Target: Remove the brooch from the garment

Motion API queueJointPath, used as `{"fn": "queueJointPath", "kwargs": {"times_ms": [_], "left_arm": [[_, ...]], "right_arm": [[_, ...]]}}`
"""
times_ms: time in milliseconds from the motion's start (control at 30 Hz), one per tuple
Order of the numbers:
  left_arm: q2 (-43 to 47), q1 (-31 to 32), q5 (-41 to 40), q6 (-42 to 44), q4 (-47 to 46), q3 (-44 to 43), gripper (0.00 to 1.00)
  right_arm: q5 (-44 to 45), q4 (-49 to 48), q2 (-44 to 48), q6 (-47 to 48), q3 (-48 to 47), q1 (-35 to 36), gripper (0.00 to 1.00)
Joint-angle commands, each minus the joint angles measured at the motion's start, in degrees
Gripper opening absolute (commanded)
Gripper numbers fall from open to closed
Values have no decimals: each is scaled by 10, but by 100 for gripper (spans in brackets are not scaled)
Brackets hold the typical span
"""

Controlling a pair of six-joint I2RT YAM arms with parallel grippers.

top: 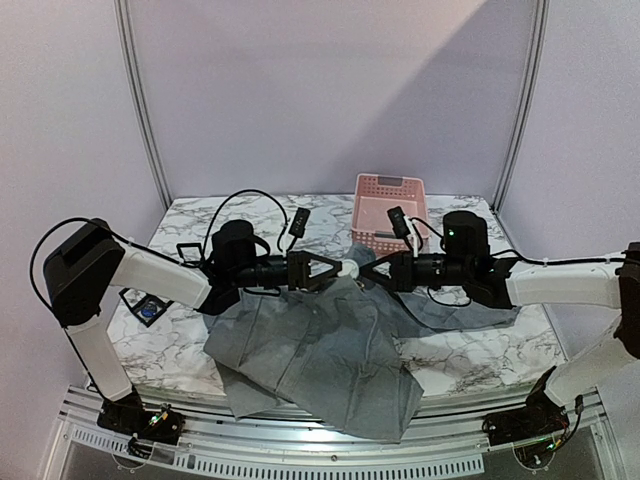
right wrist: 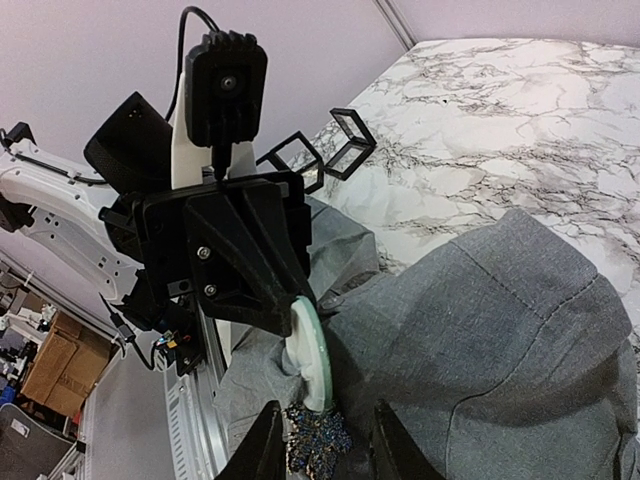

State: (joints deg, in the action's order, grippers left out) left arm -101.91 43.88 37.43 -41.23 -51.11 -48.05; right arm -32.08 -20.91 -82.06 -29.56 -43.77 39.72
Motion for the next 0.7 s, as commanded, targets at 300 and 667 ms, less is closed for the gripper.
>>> {"fn": "queueJointPath", "kwargs": {"times_ms": [300,667], "left_arm": [[14,5,2,-16,-33,8,0],[12,5,7,-19,-37,8,0]], "right_arm": [[-36,-50,-37,-12,-2,-2,21],[-70,-61,-56,-16,-8,-3,15]]}}
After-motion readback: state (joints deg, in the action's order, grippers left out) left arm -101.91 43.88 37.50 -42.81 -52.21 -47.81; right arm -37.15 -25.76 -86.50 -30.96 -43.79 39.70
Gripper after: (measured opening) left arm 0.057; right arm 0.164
